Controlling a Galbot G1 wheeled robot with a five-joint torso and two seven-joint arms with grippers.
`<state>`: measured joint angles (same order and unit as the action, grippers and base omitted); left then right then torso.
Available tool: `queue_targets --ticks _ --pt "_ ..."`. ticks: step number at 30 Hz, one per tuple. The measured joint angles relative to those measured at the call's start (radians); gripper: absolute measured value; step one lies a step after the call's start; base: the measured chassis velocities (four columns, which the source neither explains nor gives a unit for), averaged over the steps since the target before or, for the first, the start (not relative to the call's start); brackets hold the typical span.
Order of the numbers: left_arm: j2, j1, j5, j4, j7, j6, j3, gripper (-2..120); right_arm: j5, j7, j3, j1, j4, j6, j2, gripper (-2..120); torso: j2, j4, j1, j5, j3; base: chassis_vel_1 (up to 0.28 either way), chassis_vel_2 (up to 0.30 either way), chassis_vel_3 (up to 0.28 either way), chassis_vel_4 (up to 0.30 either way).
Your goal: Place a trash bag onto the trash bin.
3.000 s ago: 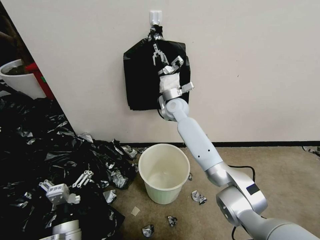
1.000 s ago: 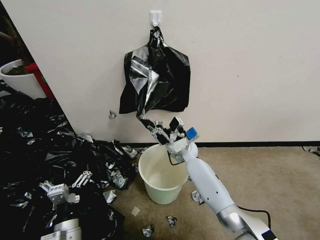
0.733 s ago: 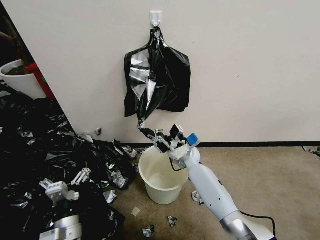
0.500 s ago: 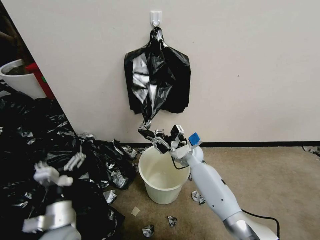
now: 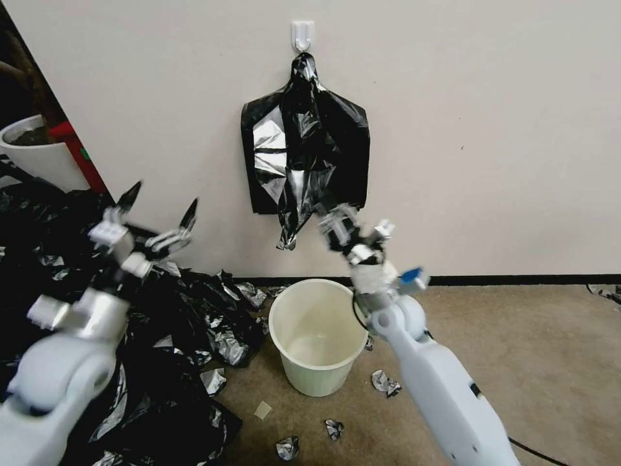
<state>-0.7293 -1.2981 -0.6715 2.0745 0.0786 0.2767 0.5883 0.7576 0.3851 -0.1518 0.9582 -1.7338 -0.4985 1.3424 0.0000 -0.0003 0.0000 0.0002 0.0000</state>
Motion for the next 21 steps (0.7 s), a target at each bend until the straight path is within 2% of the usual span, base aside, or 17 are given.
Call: queue_targets --ticks 1,3,5,6,10,11,12,13,14,16,21 --pt "0.0 0.0 0.0 0.0 0.0 0.0 0.0 100 0.0 0.0 0.0 0.0 0.0 0.0 0.0 43 0.0 0.0 0.0 0.0 0.0 0.0 0.0 0.0 0.0" --pt "0.036 0.147 -0.049 -0.064 0.013 -0.031 -0.139 100 -0.113 -0.179 -0.049 0.033 -0.04 -0.047 -0.001 55 0.0 0.0002 0.0 -0.0003 0.0 0.0 0.0 0.0 0.0" --pt "0.031 0.263 -0.071 -0.108 0.013 -0.051 -0.248 100 -0.182 -0.262 -0.081 0.046 -0.051 -0.071 0.005 63 0.0 0.0005 0.0 0.0 0.0 0.0 0.0 0.0 0.0" --pt "0.031 0.263 -0.071 -0.108 0.013 -0.051 -0.248 100 -0.182 -0.262 -0.081 0.046 -0.051 -0.071 0.005 63 0.0 0.0005 0.0 0.0 0.0 0.0 0.0 0.0 0.0" --pt "-0.016 0.438 -0.063 -0.188 0.005 -0.061 -0.408 100 -0.226 -0.309 -0.106 0.063 -0.057 -0.077 0.014 78 0.0 -0.0001 0.0 0.0003 0.0 0.0 0.0 0.0 0.0" --pt "-0.016 0.438 -0.063 -0.188 0.005 -0.061 -0.408 100 -0.226 -0.309 -0.106 0.063 -0.057 -0.077 0.014 78 0.0 -0.0001 0.0 0.0003 0.0 0.0 0.0 0.0 0.0" --pt "-0.044 0.494 -0.057 -0.232 -0.001 -0.063 -0.48 100 -0.234 -0.321 -0.116 0.071 -0.057 -0.075 0.02 88 0.0 -0.0002 0.0 -0.0004 0.0 0.0 0.0 0.0 0.0" --pt "-0.063 0.527 -0.054 -0.262 -0.003 -0.064 -0.53 100 -0.239 -0.326 -0.122 0.073 -0.055 -0.073 0.025 92 0.0 -0.0001 0.0 -0.0003 0.0 0.0 0.0 0.0 0.0" --pt "-0.063 0.527 -0.054 -0.262 -0.003 -0.064 -0.53 100 -0.239 -0.326 -0.122 0.073 -0.055 -0.073 0.025 92 0.0 -0.0001 0.0 -0.0003 0.0 0.0 0.0 0.0 0.0" --pt "-0.1 0.564 -0.016 -0.319 -0.004 -0.064 -0.587 100 -0.243 -0.34 -0.128 0.072 -0.048 -0.062 0.04 99 0.0 0.0003 0.0 -0.0002 0.0 0.0 0.0 0.0 0.0" --pt "-0.117 0.574 0.012 -0.338 -0.011 -0.051 -0.603 98 -0.242 -0.353 -0.125 0.067 -0.046 -0.048 0.051 100 0.0 0.0004 0.0 -0.0002 0.0 0.0 0.0 0.0 0.0"
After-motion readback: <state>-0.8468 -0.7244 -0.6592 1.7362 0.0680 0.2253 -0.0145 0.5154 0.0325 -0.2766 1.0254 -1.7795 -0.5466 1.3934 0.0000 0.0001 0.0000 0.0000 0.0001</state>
